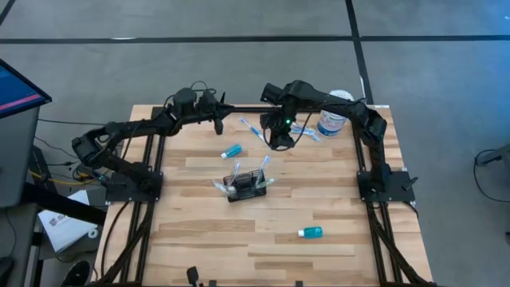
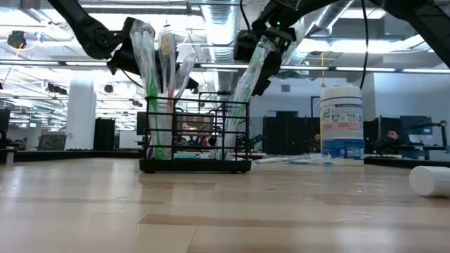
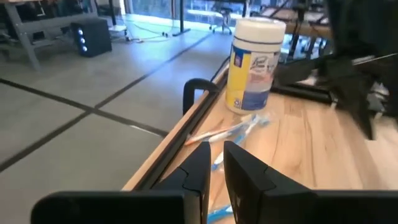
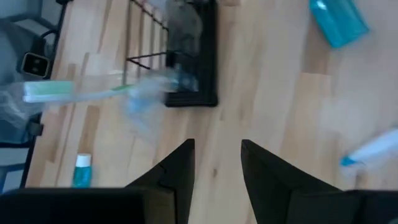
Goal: Pick & Place toothbrushing station
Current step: Put the blue toothbrush into the wire organizer
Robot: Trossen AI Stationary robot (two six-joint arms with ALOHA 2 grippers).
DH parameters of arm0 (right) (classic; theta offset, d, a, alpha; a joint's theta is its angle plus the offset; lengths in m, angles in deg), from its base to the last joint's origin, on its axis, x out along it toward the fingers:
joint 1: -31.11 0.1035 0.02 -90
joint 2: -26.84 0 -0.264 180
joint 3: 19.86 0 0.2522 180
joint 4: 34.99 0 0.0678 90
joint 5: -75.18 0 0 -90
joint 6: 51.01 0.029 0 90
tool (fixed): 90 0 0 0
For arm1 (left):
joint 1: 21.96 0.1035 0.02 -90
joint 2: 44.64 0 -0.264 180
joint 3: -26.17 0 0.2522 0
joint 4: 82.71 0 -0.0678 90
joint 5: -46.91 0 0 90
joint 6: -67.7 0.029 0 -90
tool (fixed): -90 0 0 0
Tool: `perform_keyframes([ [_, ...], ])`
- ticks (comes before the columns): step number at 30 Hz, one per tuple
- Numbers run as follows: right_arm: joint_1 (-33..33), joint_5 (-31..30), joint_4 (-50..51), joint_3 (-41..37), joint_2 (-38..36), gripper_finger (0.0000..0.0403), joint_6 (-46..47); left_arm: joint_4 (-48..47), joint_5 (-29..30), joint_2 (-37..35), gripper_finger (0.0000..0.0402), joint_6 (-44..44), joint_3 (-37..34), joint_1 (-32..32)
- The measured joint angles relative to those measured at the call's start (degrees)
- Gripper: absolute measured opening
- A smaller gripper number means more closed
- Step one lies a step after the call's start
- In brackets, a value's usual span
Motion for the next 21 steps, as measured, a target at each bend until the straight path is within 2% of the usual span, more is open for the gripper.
perform_keyframes([
  [7, 1.76, 0.0, 2.56, 0.0, 0.0, 0.012, -0.34, -9.96, 2.57, 1.96, 0.0039, 4.23, 5.43, -0.11],
  [14, 2.46, -0.01, 2.58, 0.0, 0.0, 0.012, -0.34, -15.72, 3.27, 11.25, 0.0039, 4.56, 12.2, -0.37],
  [21, 2.46, -0.02, 2.82, 0.0, 0.02, 0.012, -1.17, -25.96, 3.56, 20.27, 0.0039, 11.01, 21.39, -0.99],
])
